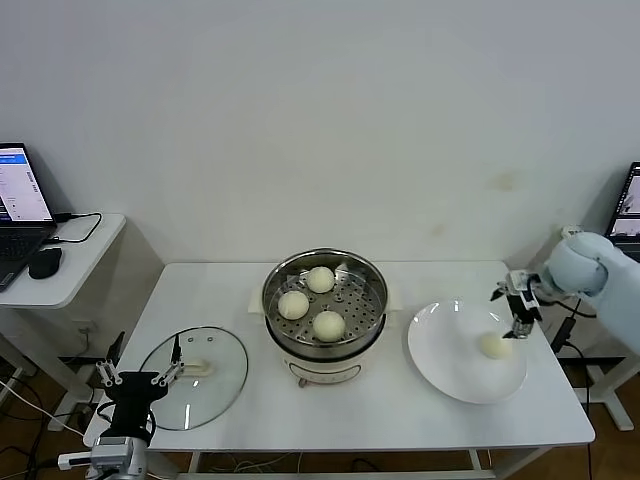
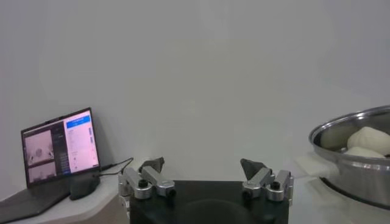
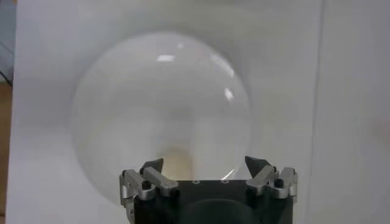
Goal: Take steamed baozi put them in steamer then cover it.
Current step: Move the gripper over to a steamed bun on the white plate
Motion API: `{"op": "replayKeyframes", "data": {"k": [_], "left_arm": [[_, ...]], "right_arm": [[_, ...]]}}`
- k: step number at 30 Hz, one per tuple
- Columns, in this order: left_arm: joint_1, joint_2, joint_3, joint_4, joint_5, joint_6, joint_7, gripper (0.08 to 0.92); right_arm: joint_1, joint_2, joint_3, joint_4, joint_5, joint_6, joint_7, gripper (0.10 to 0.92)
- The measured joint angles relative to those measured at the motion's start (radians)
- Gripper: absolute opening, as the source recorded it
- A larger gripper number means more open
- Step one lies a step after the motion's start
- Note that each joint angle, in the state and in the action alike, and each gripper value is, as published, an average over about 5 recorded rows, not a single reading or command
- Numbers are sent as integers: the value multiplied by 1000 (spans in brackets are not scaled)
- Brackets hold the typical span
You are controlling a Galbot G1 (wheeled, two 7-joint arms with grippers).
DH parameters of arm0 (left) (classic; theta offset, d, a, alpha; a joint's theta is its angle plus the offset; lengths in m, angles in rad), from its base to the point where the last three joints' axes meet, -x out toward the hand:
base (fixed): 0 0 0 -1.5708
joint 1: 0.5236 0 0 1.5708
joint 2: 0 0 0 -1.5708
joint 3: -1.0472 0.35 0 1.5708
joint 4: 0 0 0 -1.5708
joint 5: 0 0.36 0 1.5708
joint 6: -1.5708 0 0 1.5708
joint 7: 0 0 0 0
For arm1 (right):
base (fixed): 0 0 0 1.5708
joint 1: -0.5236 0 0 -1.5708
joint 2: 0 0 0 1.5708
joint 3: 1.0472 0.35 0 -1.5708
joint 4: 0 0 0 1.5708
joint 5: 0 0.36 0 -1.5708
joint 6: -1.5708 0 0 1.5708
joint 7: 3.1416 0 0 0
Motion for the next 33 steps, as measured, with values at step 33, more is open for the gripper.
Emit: {"op": "replayKeyframes", "data": {"k": [33], "left_arm": [[-4, -9, -14, 24, -3, -3, 0, 823]], "right_arm": [[-150, 179, 132, -237, -156, 40, 22, 567]]}}
